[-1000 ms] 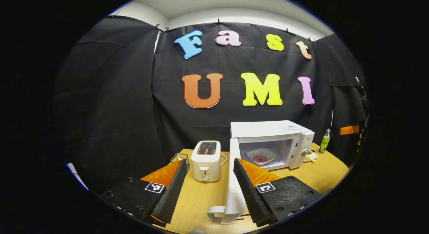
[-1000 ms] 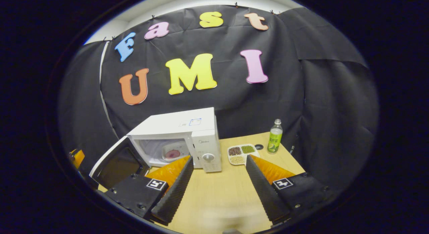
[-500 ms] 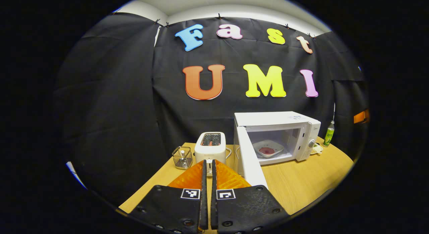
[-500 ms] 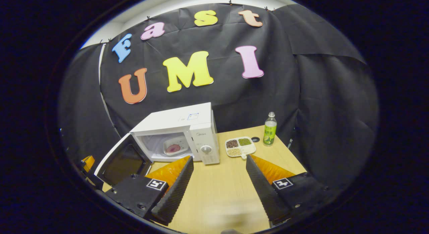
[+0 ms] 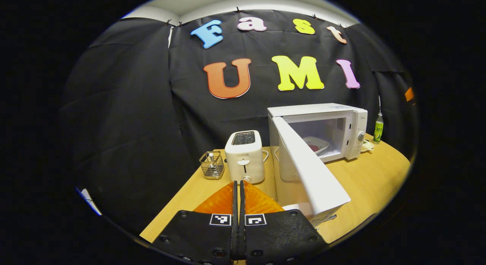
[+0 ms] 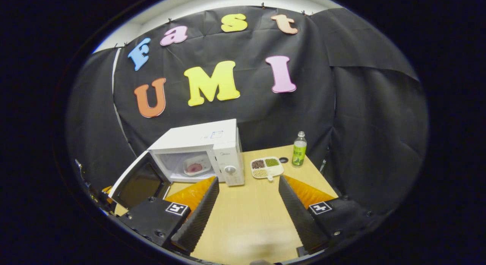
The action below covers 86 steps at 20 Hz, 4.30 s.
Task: Open the microwave oven with the left hand, put the food in, and close the microwave oven.
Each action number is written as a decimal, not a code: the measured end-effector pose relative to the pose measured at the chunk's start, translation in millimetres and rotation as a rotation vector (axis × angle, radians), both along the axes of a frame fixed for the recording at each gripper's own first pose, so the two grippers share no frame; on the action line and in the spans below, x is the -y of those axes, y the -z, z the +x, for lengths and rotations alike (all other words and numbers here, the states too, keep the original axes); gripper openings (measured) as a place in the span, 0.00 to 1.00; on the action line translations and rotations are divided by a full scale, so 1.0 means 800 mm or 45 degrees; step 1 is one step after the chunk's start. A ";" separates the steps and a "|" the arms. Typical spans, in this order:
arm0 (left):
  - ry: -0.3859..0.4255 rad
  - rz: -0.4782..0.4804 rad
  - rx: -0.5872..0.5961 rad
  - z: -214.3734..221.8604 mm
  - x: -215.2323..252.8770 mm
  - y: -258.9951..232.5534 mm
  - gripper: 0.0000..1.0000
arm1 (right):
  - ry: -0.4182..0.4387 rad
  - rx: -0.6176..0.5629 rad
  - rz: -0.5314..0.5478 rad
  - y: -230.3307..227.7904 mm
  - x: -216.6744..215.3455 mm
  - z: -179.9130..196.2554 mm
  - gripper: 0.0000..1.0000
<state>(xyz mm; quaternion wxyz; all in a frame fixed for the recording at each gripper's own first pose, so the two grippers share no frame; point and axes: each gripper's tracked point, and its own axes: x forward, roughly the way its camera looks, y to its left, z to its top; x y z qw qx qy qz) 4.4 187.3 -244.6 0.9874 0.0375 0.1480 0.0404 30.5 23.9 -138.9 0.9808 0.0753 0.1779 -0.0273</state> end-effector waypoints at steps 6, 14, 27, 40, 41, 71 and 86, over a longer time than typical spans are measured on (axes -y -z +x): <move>0.041 -0.030 -0.023 0.005 0.043 0.013 0.00 | 0.002 -0.032 0.019 0.009 0.019 0.000 1.00; 0.176 -0.064 -0.018 0.014 0.178 0.014 0.00 | -0.037 -0.005 0.019 -0.011 0.063 0.013 1.00; 0.399 -0.078 0.017 0.104 0.373 0.015 0.00 | -0.031 -0.021 -0.010 -0.015 0.154 0.020 0.91; 0.410 -0.121 0.031 0.208 0.433 0.020 0.00 | -0.028 -0.067 0.054 -0.006 0.167 0.047 1.00; 0.411 -0.128 0.029 0.214 0.437 0.021 0.00 | -0.030 -0.073 0.055 -0.005 0.166 0.047 1.00; 0.368 -0.013 0.033 0.207 0.420 -0.027 0.97 | -0.010 0.044 -0.050 -0.055 0.155 0.047 0.91; 0.259 -0.102 0.215 0.018 0.293 -0.219 0.96 | -0.058 0.216 -0.164 -0.077 0.042 -0.006 1.00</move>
